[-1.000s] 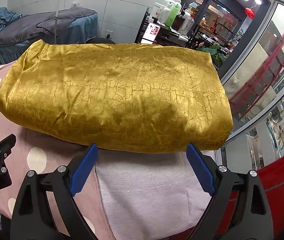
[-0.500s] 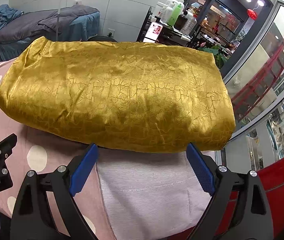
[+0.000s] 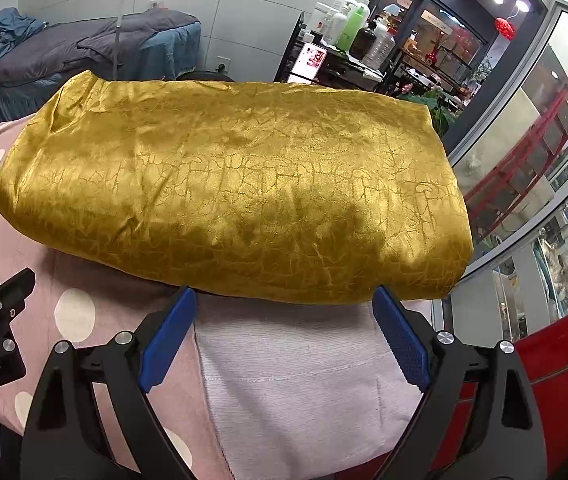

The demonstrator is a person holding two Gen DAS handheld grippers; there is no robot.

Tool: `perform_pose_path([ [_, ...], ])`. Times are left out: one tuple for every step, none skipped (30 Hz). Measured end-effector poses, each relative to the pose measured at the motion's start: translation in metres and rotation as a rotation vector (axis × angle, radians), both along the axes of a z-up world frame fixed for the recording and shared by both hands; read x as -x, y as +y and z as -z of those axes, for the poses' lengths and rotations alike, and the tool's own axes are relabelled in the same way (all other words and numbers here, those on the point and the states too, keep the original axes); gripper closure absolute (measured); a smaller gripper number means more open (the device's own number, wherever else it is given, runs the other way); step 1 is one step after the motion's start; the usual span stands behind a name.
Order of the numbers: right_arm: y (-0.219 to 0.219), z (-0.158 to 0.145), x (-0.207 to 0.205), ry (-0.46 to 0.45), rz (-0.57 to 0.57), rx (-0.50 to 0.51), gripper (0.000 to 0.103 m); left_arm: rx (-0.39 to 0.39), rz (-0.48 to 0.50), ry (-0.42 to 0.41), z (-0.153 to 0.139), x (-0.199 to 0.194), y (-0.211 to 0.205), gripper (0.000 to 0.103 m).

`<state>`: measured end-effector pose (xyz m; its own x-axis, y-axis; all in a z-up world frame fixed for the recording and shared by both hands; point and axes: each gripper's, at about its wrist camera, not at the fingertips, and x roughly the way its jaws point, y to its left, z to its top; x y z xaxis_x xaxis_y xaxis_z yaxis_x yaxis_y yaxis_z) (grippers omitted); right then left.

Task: Fold large clothes

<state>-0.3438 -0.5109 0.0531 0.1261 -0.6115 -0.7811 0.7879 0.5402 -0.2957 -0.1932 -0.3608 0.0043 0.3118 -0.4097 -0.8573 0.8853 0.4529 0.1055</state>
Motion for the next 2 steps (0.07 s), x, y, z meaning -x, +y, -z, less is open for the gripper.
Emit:
perform_pose_path([
  [-0.0001, 0.0001, -0.0001, 0.001, 0.000, 0.000, 0.014, 0.000, 0.001, 0.000, 0.0001, 0.0002, 0.0001, 0.006],
  [-0.0006, 0.0000, 0.0000, 0.001, 0.000, 0.000, 0.014, -0.001, 0.001, -0.001, 0.0002, 0.0005, 0.0001, 0.006],
])
